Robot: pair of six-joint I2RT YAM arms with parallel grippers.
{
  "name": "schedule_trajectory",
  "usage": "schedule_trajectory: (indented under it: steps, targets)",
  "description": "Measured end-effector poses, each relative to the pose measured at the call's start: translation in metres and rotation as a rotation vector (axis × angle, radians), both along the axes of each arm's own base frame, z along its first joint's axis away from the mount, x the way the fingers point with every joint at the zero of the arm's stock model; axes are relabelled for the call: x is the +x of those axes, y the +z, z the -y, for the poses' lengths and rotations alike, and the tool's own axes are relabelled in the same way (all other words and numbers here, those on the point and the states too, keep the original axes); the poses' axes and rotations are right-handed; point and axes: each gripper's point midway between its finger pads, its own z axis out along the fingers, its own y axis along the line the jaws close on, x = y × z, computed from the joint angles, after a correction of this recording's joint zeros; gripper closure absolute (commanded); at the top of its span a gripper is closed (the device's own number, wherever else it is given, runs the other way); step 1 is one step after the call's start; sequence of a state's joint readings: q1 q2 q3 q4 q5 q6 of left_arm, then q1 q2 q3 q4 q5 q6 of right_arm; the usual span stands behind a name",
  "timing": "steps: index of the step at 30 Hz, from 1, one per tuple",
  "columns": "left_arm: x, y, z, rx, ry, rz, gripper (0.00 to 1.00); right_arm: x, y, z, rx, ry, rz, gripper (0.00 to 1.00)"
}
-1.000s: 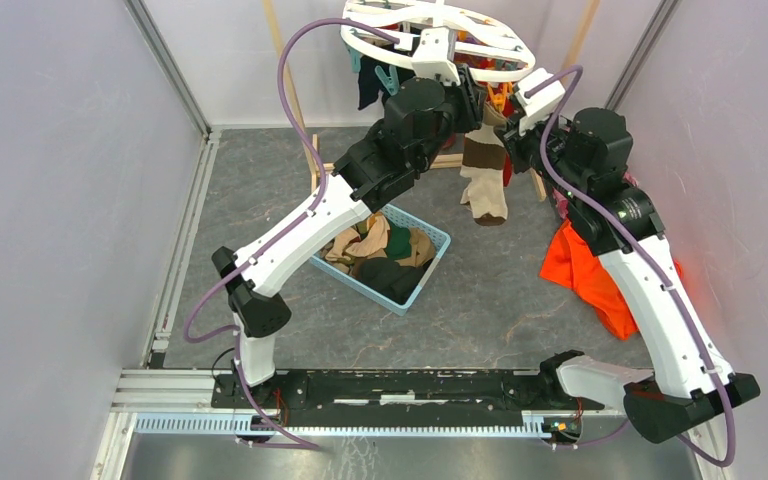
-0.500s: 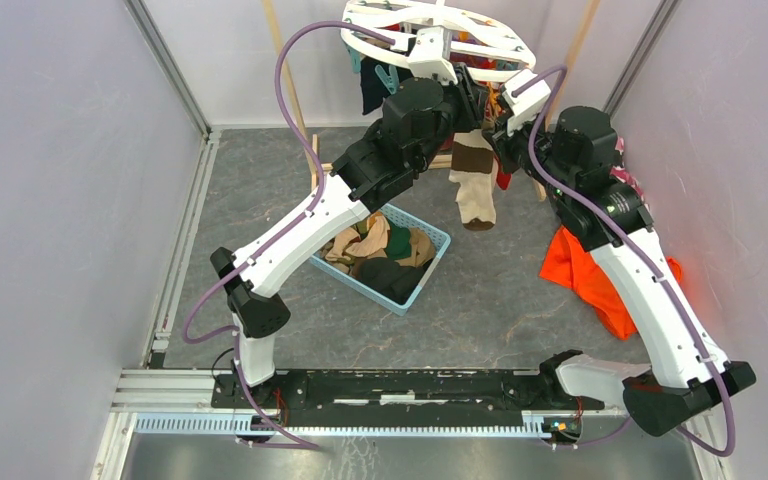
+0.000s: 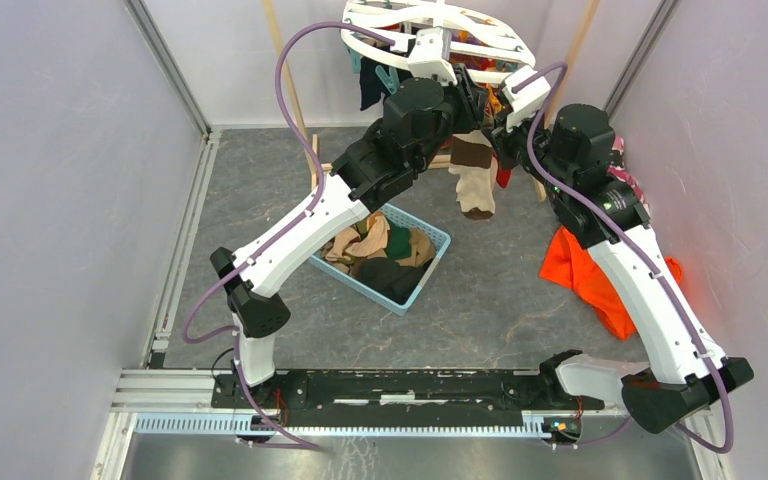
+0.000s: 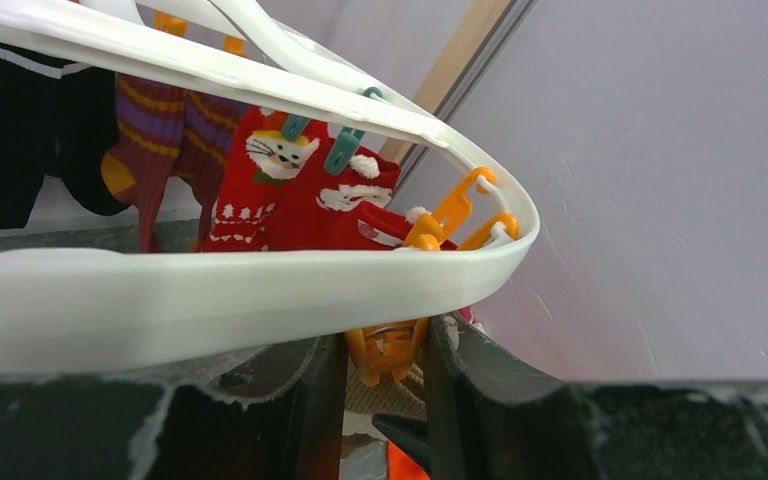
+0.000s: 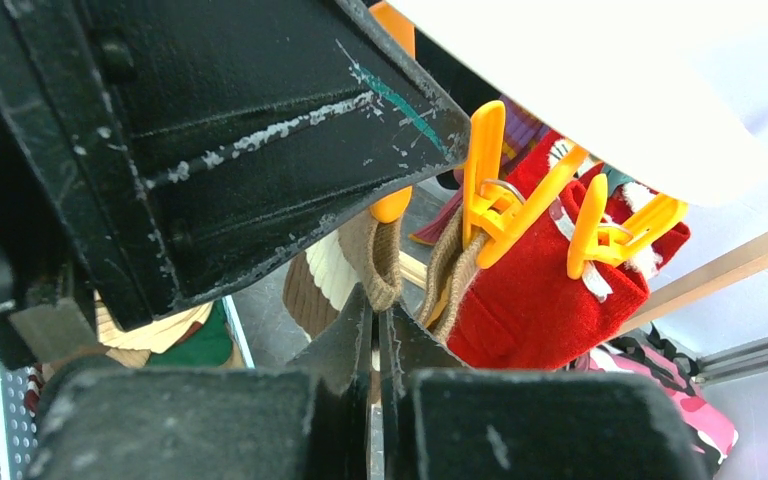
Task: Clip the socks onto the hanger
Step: Clamp the sock onto the hanger.
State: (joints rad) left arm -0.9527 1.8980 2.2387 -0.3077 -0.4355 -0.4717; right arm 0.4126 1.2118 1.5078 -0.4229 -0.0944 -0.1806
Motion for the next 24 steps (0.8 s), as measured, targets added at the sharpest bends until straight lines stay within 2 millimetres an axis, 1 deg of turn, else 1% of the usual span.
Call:
schedule_trajectory:
  steps: [24]
  targets:
    - [-0.0001,-0.0004,0.0000,0.000,0.000,-0.002,0.98,0.0008,0.0070,-0.0025,0.004,0.006,0.029,1.00]
